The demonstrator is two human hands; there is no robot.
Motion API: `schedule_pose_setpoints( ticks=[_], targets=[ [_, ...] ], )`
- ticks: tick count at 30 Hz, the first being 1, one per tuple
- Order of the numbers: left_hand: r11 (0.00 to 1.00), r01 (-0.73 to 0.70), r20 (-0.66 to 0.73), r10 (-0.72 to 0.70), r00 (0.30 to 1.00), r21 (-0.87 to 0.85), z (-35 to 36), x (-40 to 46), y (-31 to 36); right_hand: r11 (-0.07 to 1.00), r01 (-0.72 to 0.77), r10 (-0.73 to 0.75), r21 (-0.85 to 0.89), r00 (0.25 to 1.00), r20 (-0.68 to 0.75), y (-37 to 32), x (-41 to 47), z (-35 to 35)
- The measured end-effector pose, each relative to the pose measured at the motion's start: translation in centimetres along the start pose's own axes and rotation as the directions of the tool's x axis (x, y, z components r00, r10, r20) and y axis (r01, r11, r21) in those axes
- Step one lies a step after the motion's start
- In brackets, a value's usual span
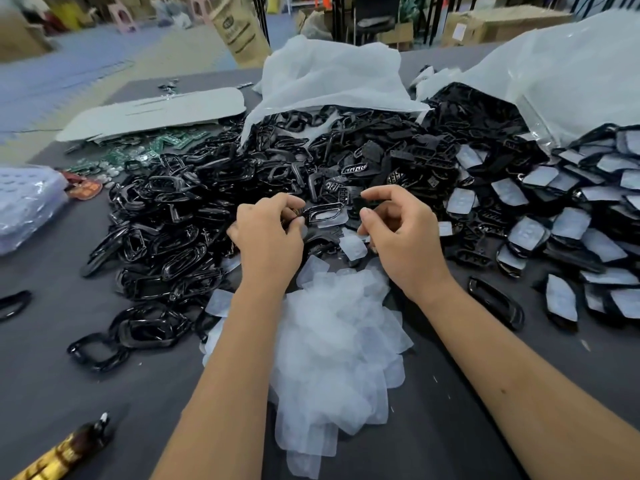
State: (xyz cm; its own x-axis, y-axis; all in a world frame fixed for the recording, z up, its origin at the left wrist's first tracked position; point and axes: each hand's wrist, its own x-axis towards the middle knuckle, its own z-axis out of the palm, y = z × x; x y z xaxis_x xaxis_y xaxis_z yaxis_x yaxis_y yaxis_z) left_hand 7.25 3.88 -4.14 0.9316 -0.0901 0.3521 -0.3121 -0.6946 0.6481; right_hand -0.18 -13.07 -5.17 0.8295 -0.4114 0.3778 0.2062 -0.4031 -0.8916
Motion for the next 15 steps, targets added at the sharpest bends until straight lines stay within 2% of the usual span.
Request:
schedule_pose_setpoints(
  ticks=[3, 5, 7, 9, 15],
  targets=[
    [0.997, -0.047, -0.003, 0.047, 0.999, 0.055, 0.3, 0.0, -0.3, 1.0, -0.011, 0.011, 0.013, 1.0, -0.006, 0.1, 0.0, 0.1],
    [0.987, -0.14, 0.004, 0.14, 0.99, 0.077, 0.5, 0.1, -0.3, 1.0, -0.013, 0.013, 0.012, 1.0, -0.008, 0.0, 0.0, 0.1],
    [0.964, -0.24, 0.087, 0.231, 0.969, 0.115, 0.9, 0.1, -0.2, 1.0, -0.006, 0.006, 0.006, 1.0, -0.007, 0.1, 0.0, 0.1],
    [0.954, -0.256, 0.167, 0.23, 0.959, 0.157, 1.3, 0.0, -0.1, 1.0, 0.0, 0.0, 0.006, 1.0, -0.004, 0.1, 0.0, 0.2],
    [0.969, -0.194, 0.187, 0.164, 0.969, 0.154, 1.2, 0.2, -0.5, 0.999, -0.007, 0.007, 0.041, 1.0, 0.012, 0.3, 0.0, 0.2]
  ],
)
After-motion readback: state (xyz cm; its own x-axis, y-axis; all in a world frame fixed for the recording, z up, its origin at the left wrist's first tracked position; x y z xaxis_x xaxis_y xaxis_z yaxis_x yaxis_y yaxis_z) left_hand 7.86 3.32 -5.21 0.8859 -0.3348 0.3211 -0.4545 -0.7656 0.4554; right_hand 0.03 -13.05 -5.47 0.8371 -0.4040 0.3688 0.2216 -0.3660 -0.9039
